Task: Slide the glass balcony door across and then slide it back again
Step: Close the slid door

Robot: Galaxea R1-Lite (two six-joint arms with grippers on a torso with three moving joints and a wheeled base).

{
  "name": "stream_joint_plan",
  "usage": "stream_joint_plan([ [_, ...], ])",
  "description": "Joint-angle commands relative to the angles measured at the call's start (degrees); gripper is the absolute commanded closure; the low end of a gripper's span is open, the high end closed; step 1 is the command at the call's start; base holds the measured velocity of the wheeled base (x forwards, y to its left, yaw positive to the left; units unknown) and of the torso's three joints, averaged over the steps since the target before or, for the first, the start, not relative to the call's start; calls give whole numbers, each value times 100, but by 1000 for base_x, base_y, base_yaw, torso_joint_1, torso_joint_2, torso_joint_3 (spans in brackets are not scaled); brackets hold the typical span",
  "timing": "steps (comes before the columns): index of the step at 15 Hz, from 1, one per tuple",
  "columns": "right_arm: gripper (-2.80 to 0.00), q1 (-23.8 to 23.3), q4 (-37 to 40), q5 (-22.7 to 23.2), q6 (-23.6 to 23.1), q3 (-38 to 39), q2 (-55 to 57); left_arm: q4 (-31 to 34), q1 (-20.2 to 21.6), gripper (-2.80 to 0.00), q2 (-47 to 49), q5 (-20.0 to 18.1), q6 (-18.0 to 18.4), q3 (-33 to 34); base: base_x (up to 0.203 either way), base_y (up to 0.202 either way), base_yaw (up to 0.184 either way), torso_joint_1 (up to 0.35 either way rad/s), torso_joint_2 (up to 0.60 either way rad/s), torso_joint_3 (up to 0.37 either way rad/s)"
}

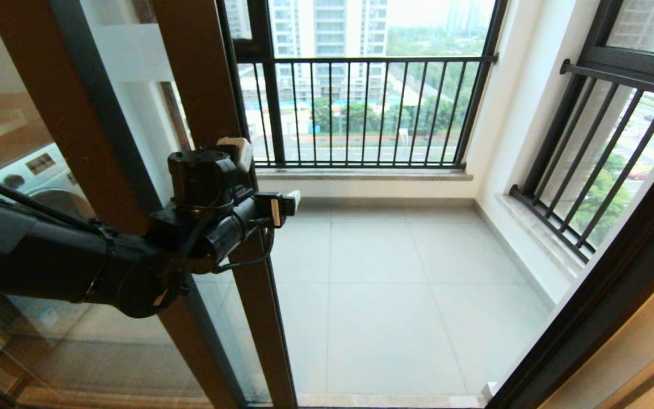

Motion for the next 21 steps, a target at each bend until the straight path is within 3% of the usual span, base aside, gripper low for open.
stream_joint_plan([
  [1,0,-2,-2,3,-6,0,-2,-207,-74,-280,166,31,131,17,0,0,0,0,0,0],
  [21,0,6,-4,10,-6,0,-2,-207,-436,-280,-133,22,113,134,0,0,0,0,0,0],
])
